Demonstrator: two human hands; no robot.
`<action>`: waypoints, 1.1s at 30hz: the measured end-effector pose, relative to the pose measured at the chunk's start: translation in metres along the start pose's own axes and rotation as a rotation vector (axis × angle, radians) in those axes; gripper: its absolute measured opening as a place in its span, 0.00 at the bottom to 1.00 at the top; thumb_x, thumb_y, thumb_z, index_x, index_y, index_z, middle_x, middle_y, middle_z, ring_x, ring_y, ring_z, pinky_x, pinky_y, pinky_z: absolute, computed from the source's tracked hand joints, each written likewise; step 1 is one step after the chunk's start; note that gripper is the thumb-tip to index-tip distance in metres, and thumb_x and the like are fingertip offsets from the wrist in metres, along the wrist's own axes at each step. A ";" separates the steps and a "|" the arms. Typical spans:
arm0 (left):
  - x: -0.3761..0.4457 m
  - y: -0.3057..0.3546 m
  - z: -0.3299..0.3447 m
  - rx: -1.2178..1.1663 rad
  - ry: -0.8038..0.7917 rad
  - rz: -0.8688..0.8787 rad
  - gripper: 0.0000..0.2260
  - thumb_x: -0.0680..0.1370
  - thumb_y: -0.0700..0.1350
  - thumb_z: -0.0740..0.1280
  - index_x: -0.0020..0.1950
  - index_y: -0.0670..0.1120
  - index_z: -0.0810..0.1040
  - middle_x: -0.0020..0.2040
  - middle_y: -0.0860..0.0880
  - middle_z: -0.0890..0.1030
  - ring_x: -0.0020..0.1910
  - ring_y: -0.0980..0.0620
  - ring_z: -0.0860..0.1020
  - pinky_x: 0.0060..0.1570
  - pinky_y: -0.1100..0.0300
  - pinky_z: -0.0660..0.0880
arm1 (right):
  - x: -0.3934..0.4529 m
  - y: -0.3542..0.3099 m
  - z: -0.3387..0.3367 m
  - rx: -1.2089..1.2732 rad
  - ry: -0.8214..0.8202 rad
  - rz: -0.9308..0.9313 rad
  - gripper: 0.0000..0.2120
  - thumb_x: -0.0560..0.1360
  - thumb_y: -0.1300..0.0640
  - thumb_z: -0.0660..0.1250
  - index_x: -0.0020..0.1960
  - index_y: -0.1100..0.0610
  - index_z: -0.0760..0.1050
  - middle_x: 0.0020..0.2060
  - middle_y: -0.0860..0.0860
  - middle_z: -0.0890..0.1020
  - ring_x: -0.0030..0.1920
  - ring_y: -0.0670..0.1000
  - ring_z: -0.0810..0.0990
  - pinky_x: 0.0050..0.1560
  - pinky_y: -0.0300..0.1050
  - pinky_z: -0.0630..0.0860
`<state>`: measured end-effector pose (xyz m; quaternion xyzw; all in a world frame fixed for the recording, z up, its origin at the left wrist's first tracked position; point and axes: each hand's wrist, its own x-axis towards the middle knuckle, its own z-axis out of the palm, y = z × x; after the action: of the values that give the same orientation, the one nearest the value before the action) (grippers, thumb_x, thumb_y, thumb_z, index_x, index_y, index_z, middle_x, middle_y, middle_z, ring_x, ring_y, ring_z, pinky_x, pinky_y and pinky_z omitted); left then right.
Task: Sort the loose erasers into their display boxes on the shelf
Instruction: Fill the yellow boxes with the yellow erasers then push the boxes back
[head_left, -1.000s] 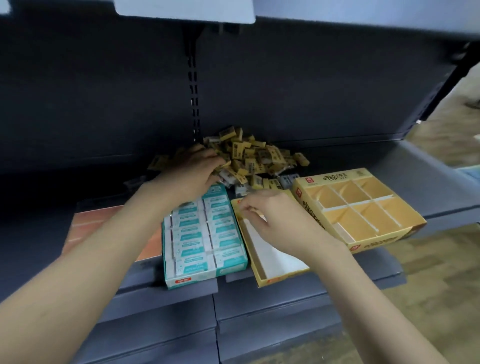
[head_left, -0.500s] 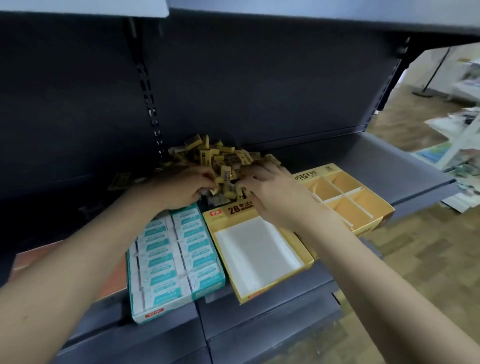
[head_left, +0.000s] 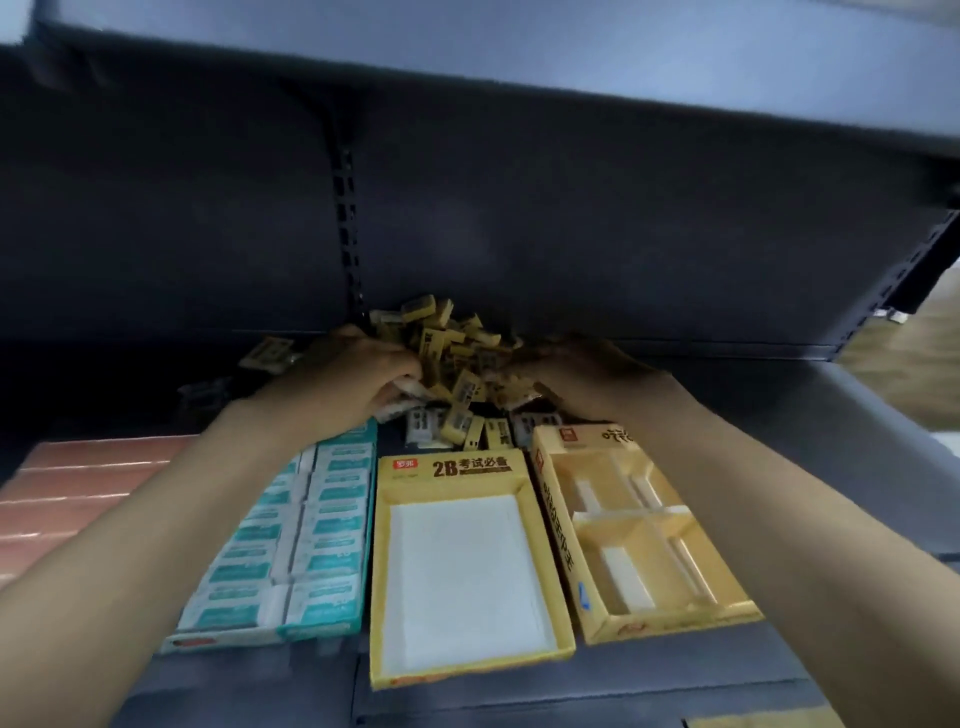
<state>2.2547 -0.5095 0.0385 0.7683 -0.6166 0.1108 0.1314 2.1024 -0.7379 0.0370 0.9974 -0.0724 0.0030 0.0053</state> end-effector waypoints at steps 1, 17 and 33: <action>-0.002 0.003 -0.002 0.018 -0.002 -0.042 0.08 0.76 0.44 0.66 0.54 0.51 0.79 0.53 0.55 0.80 0.51 0.46 0.75 0.50 0.53 0.71 | 0.004 0.007 0.005 -0.083 0.017 -0.090 0.18 0.78 0.45 0.56 0.65 0.47 0.73 0.64 0.49 0.75 0.65 0.52 0.71 0.64 0.43 0.66; -0.023 0.055 -0.020 0.109 0.113 -0.210 0.11 0.73 0.46 0.62 0.51 0.45 0.80 0.48 0.46 0.82 0.43 0.41 0.80 0.37 0.47 0.78 | 0.036 0.012 0.014 -0.079 0.067 -0.289 0.23 0.76 0.56 0.66 0.70 0.54 0.67 0.66 0.56 0.72 0.62 0.59 0.74 0.60 0.50 0.72; -0.023 0.078 -0.033 -0.195 0.229 -0.497 0.17 0.79 0.36 0.59 0.68 0.45 0.71 0.64 0.46 0.75 0.62 0.47 0.73 0.56 0.62 0.68 | 0.028 -0.002 -0.007 -0.060 0.200 -0.124 0.13 0.77 0.54 0.62 0.61 0.48 0.74 0.60 0.51 0.78 0.57 0.55 0.77 0.52 0.48 0.73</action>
<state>2.1730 -0.4931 0.0670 0.8621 -0.3981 0.1015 0.2966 2.1306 -0.7394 0.0444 0.9940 -0.0099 0.1002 0.0425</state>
